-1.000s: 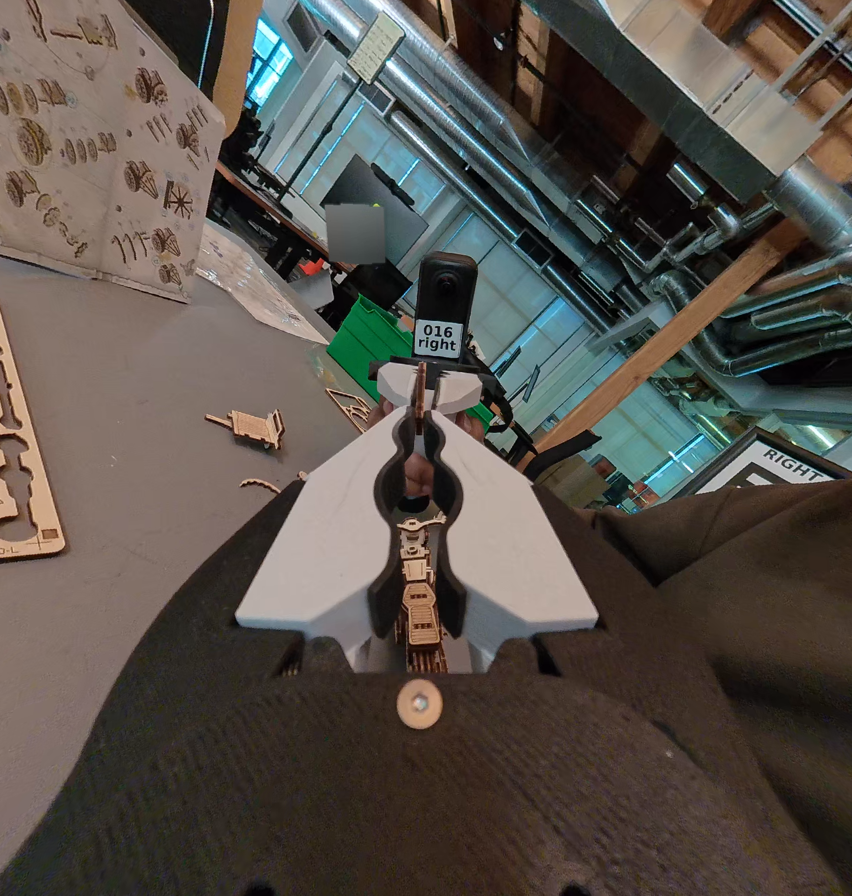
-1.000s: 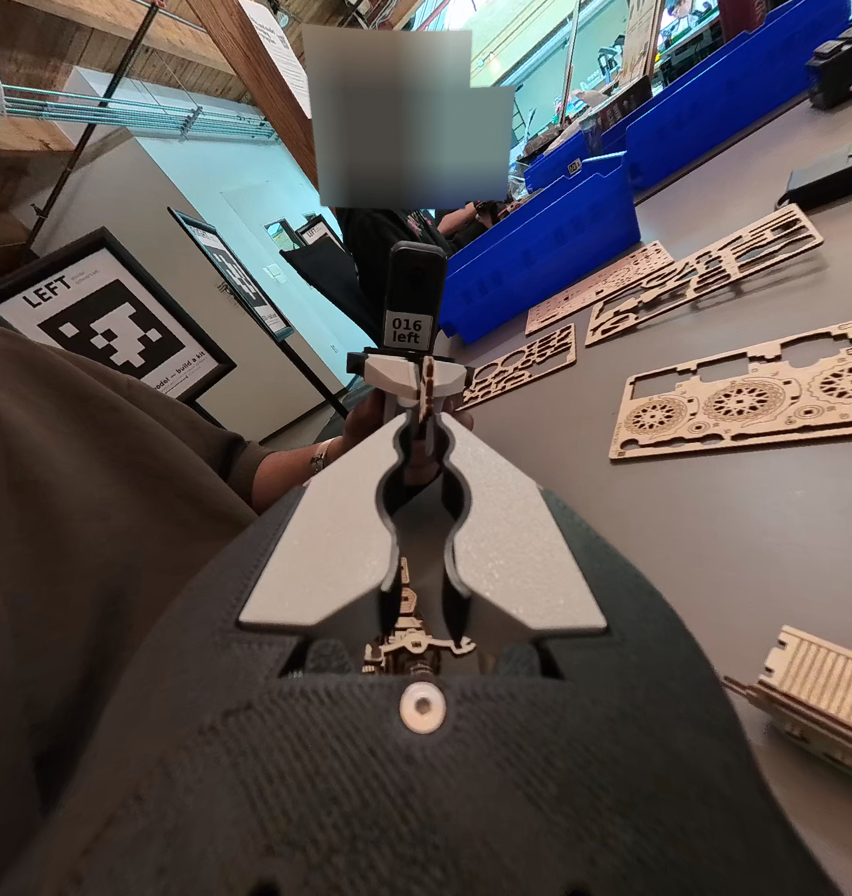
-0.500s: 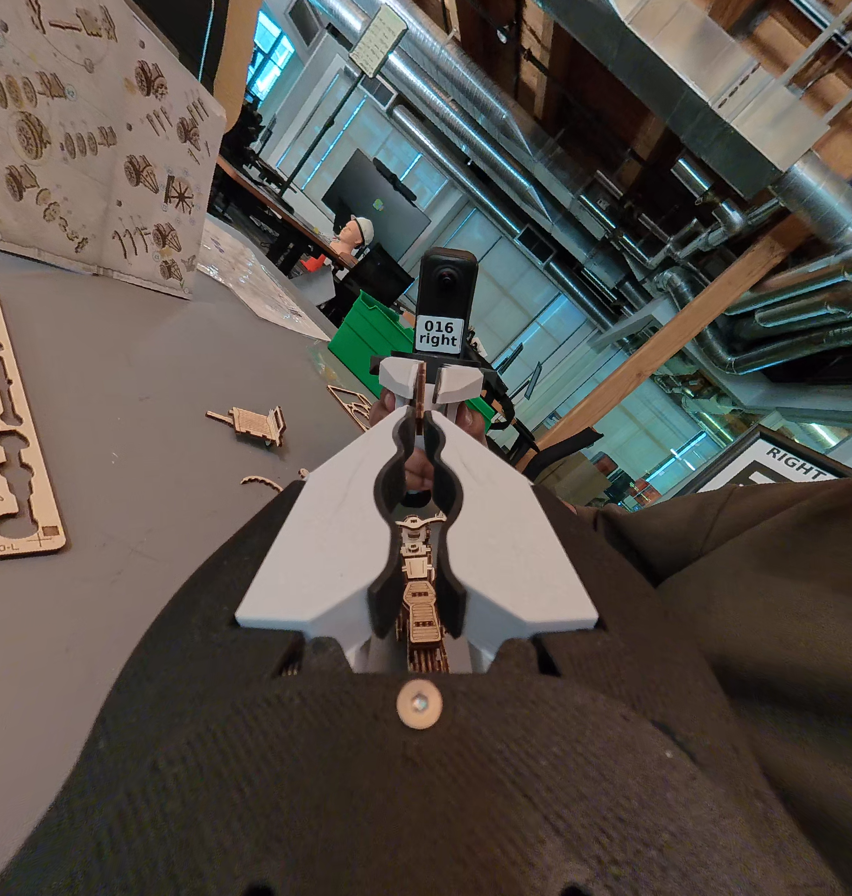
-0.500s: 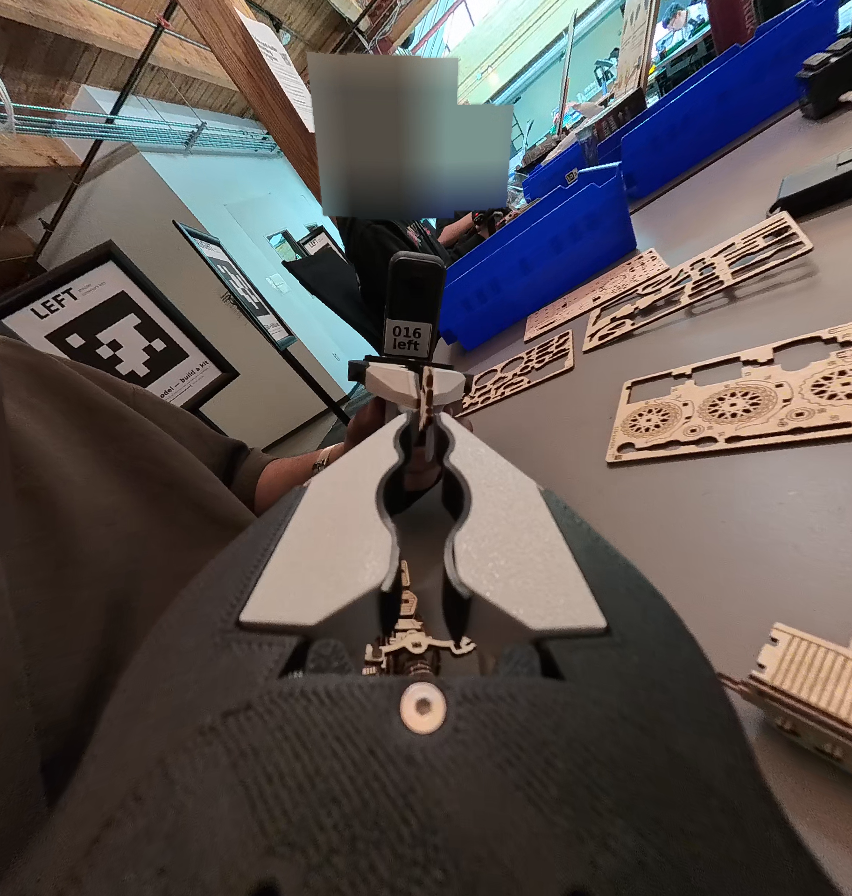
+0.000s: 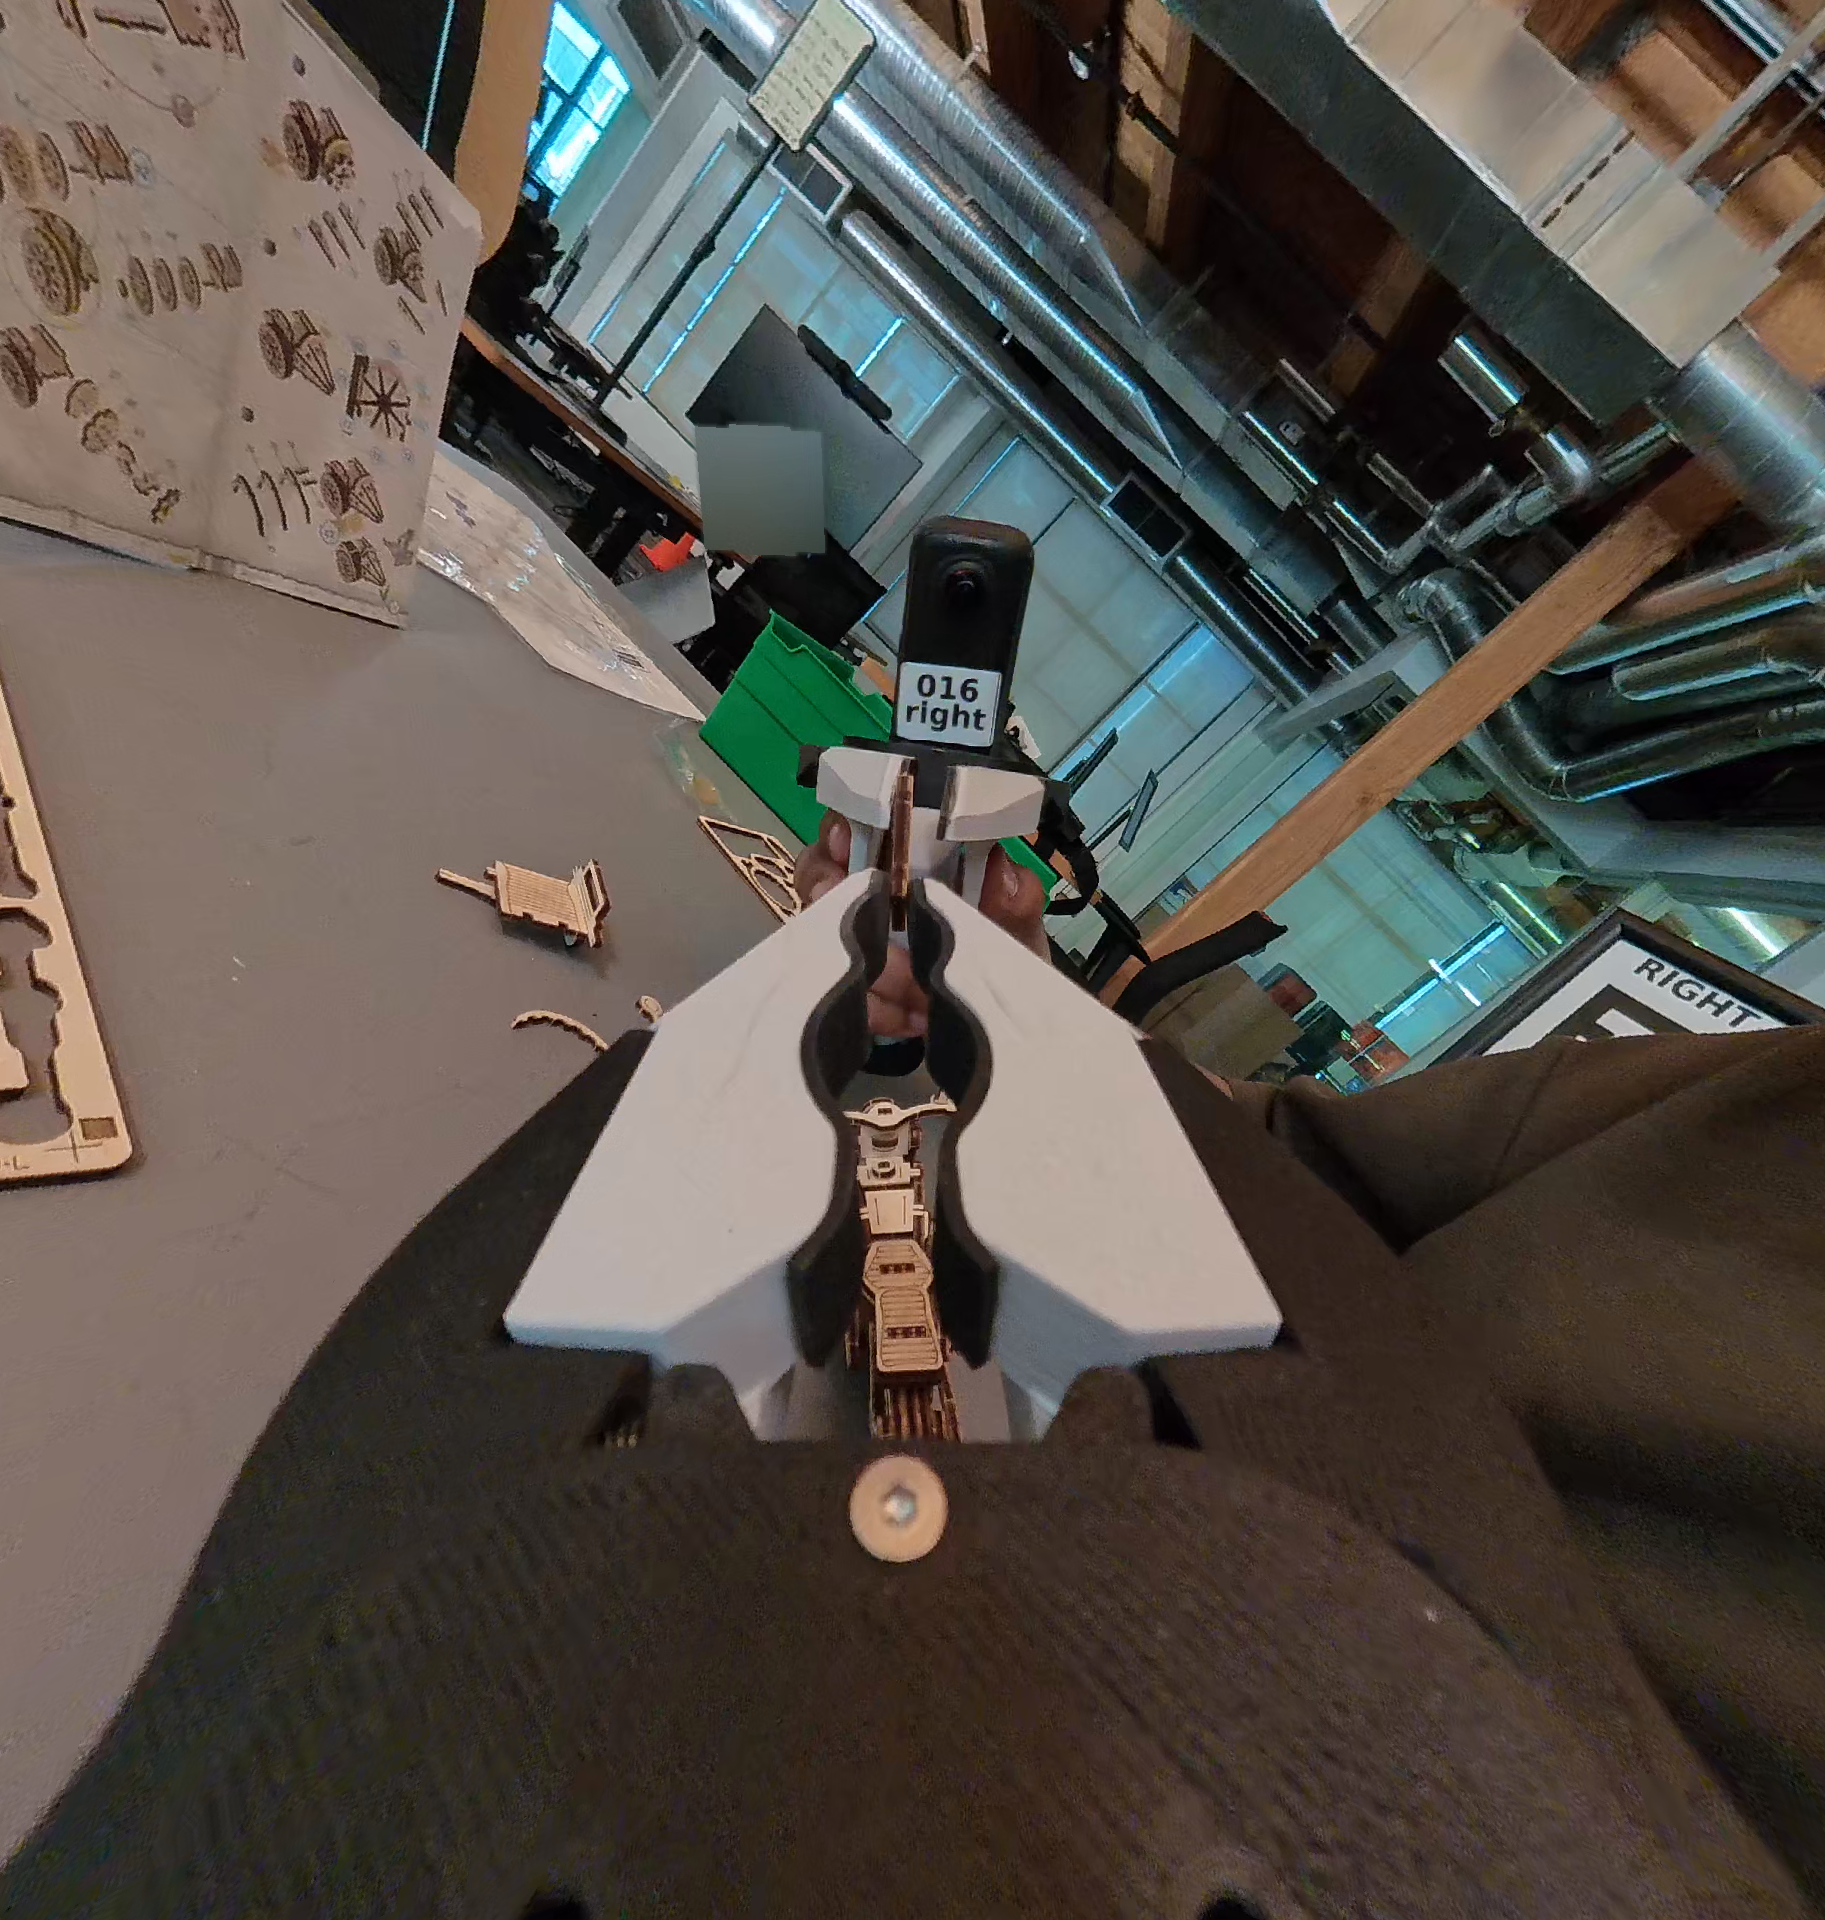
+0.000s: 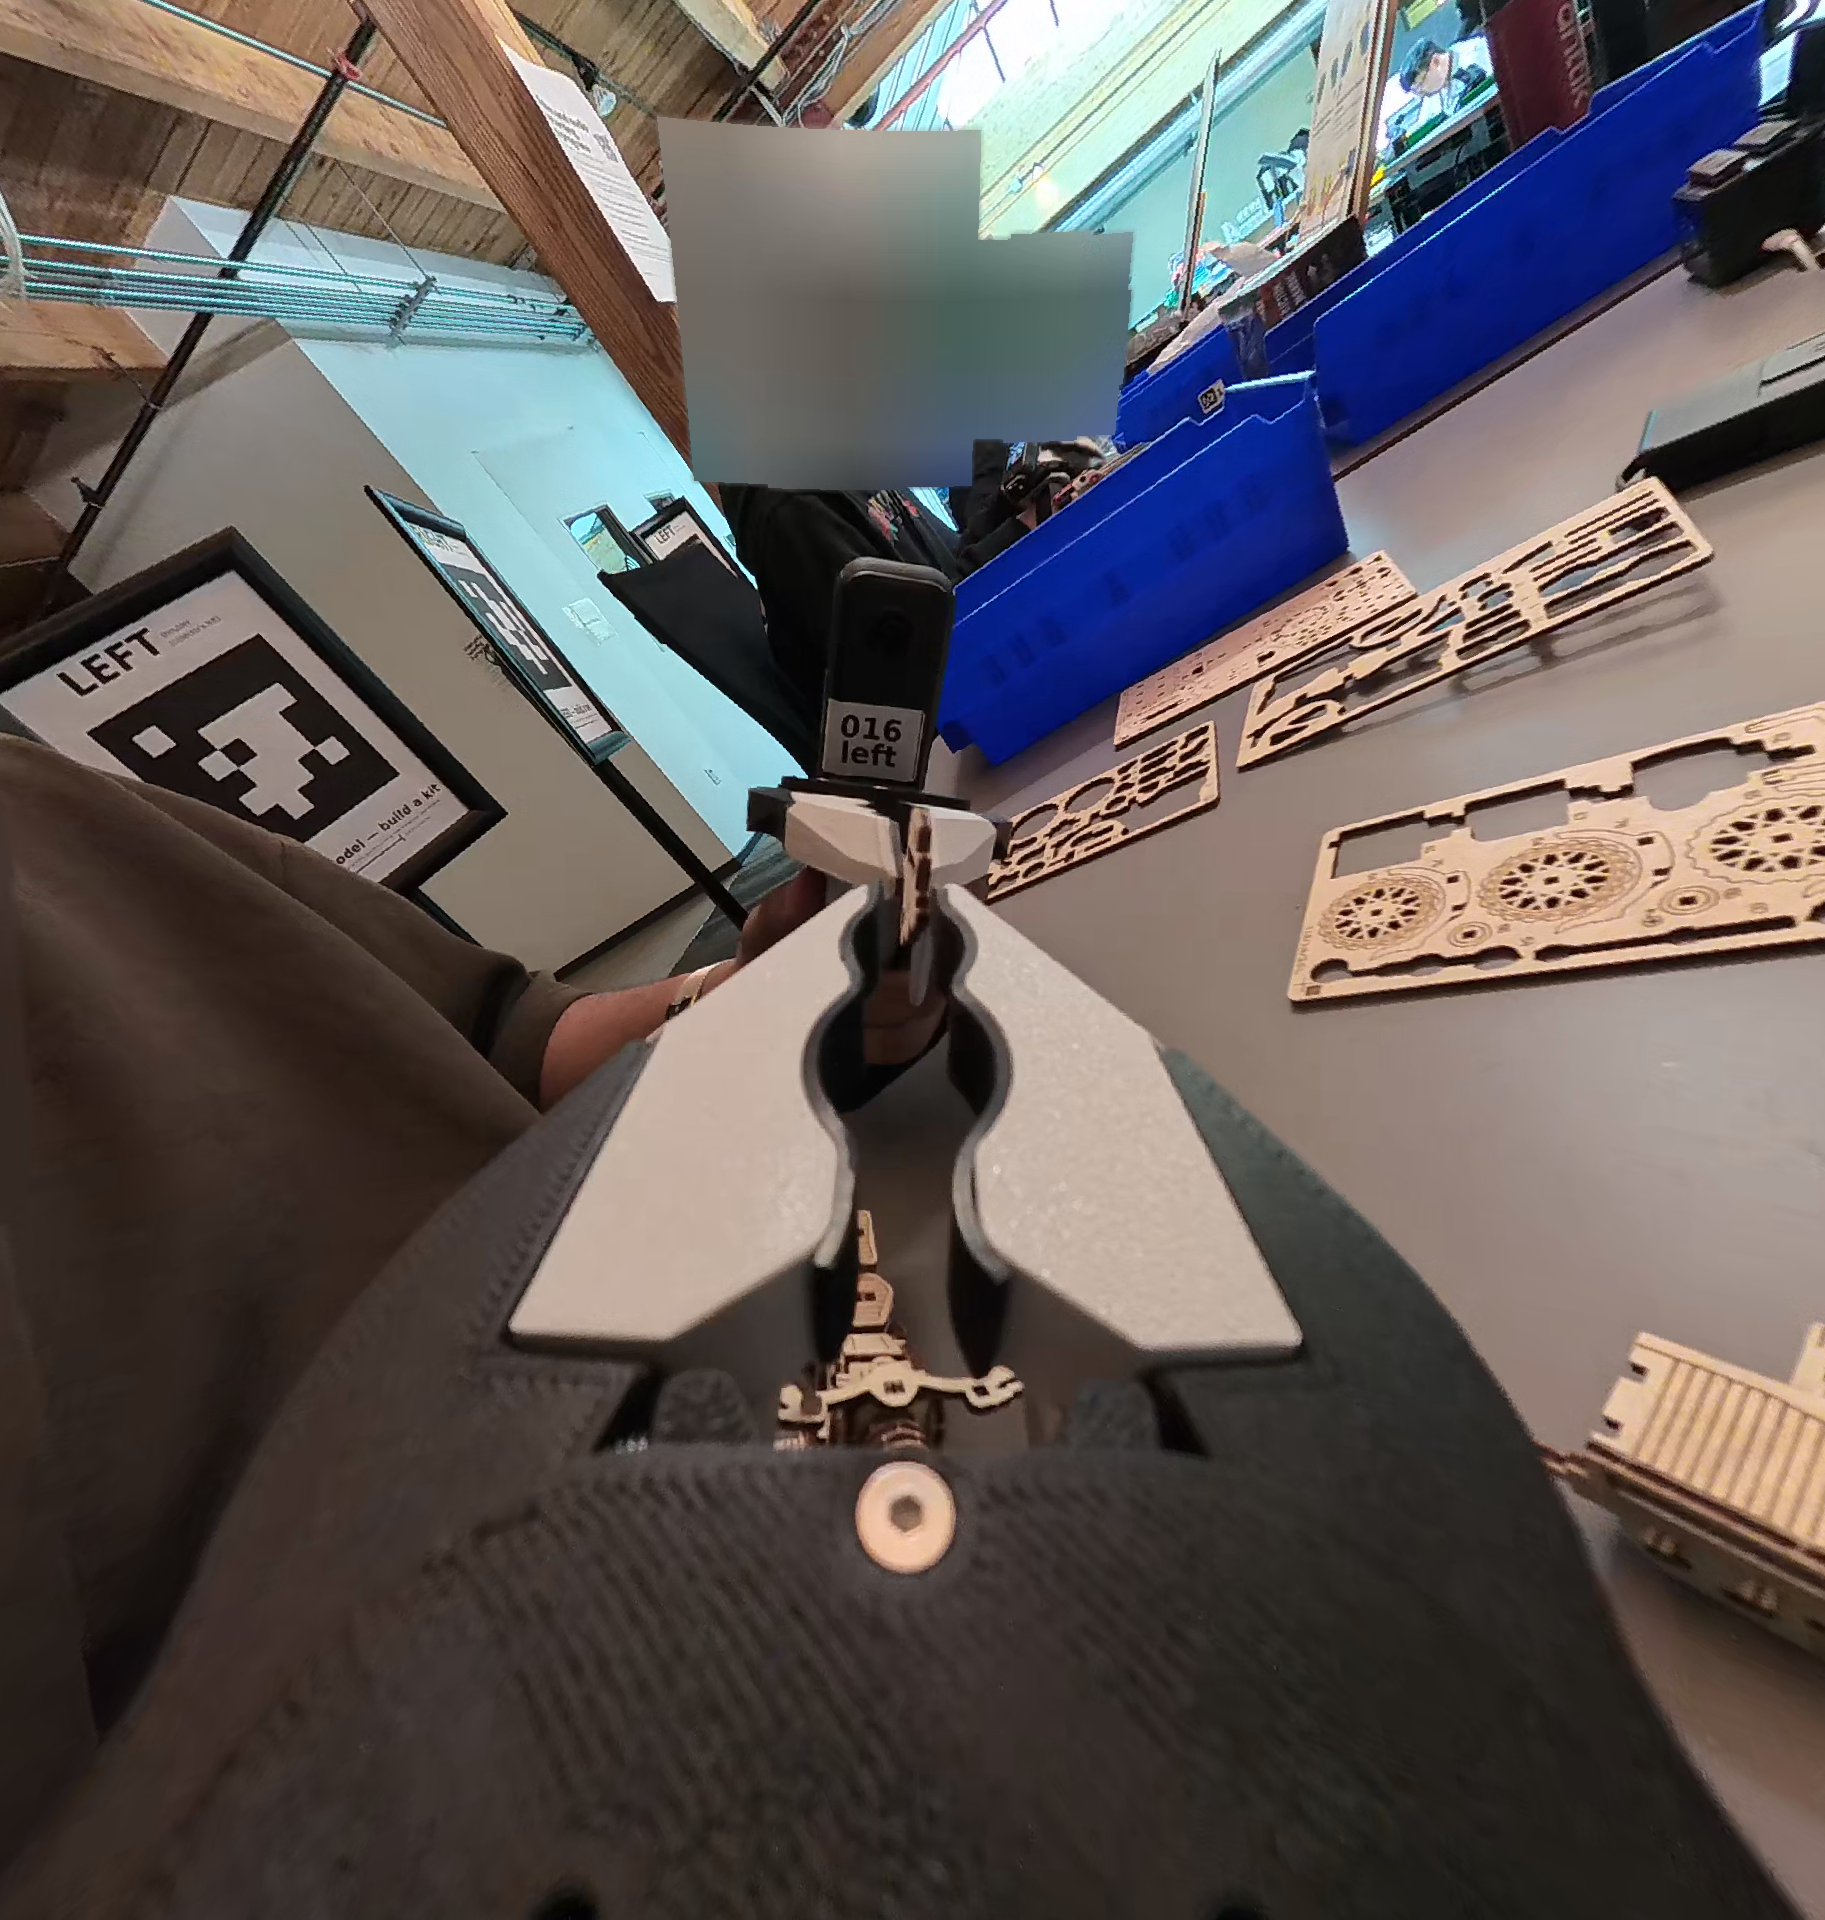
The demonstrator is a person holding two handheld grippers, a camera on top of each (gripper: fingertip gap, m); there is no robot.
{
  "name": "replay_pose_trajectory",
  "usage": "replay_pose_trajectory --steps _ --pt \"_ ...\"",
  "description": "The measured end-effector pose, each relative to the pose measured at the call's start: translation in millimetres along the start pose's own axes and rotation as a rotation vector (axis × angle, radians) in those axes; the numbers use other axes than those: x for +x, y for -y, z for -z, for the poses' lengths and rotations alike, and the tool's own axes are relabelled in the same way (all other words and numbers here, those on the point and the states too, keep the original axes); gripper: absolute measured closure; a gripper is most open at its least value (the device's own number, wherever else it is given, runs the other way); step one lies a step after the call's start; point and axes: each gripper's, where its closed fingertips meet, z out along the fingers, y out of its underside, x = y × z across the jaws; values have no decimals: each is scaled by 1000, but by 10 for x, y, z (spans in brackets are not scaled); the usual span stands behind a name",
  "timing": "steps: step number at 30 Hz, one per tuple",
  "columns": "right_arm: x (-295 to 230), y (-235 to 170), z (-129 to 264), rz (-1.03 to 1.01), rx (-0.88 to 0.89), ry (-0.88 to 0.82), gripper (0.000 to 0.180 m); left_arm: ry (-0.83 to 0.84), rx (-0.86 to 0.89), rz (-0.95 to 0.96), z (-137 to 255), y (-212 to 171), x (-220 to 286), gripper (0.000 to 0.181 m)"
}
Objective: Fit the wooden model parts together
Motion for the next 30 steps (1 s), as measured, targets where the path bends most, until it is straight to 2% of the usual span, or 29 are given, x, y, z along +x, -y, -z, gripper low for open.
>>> replay_pose_trajectory --steps 17,20,23,30 --pt "45 9 -7 36 0 -54 171 11 -8 -6 -5 -13 -12 179" --pt "130 52 24 122 3 -166 172 81 14 -36 29 30 -98 179" --pt "138 66 6 165 -11 -226 173 231 37 -124 100 94 -261 180" --pt "152 -63 -122 95 -67 -251 170 345 33 -230 137 116 -336 179"
